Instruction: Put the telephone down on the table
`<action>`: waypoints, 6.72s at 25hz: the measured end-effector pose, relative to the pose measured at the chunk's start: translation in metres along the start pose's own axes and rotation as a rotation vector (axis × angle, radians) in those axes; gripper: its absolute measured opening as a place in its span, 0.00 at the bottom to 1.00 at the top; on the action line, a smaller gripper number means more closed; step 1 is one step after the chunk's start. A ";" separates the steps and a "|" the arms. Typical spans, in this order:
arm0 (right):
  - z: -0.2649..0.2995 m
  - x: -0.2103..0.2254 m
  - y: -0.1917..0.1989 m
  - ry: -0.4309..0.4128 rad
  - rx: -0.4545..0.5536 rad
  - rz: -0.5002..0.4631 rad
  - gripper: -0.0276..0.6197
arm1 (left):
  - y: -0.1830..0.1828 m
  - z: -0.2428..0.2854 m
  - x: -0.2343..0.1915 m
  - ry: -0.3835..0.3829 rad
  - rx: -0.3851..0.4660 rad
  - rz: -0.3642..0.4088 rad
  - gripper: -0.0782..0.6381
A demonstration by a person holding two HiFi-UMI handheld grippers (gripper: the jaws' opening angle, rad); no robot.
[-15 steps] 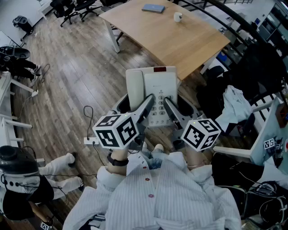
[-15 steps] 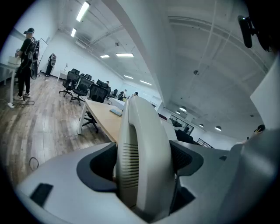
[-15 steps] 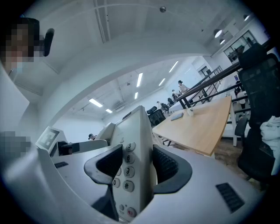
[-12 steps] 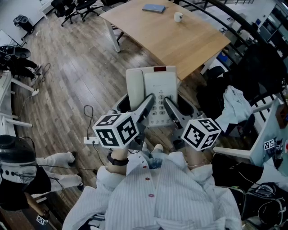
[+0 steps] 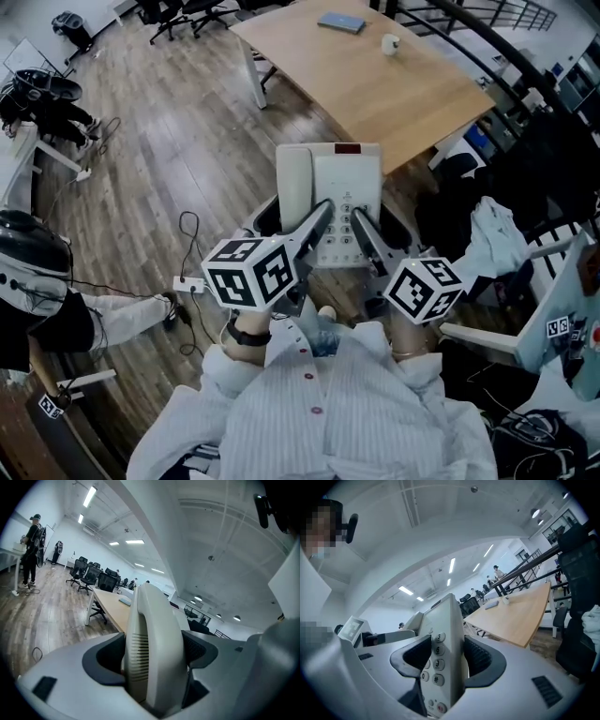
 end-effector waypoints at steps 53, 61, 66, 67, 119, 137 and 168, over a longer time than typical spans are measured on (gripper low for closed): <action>0.398 0.010 -0.052 0.046 -0.036 0.014 0.40 | -0.210 0.180 -0.297 0.051 -0.021 -0.057 0.63; 0.494 0.032 -0.064 0.001 -0.075 0.025 0.40 | -0.247 0.234 -0.362 -0.008 -0.009 -0.075 0.63; 0.566 0.046 -0.089 -0.012 -0.064 0.051 0.40 | -0.297 0.279 -0.402 -0.015 -0.007 -0.051 0.63; 0.580 0.049 -0.095 -0.014 -0.062 0.056 0.40 | -0.307 0.289 -0.409 -0.015 -0.010 -0.047 0.63; 0.651 0.309 -0.300 0.725 0.494 0.204 0.40 | -0.422 0.713 -0.295 0.751 -0.443 0.270 0.63; 0.643 0.326 -0.278 0.841 0.538 0.295 0.40 | -0.396 0.733 -0.286 0.824 -0.576 0.312 0.63; 0.619 0.422 -0.196 0.818 0.408 0.506 0.40 | -0.279 0.784 -0.296 0.647 -0.747 0.275 0.63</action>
Point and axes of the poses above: the fingertips, and each gripper's own axes: z forward along the fingers, x to its right, y out of its underside, the point moved 2 cm from there along -z, backward along the fingers, and after that the axes turned 1 degree about x, right-handed, at the moved point
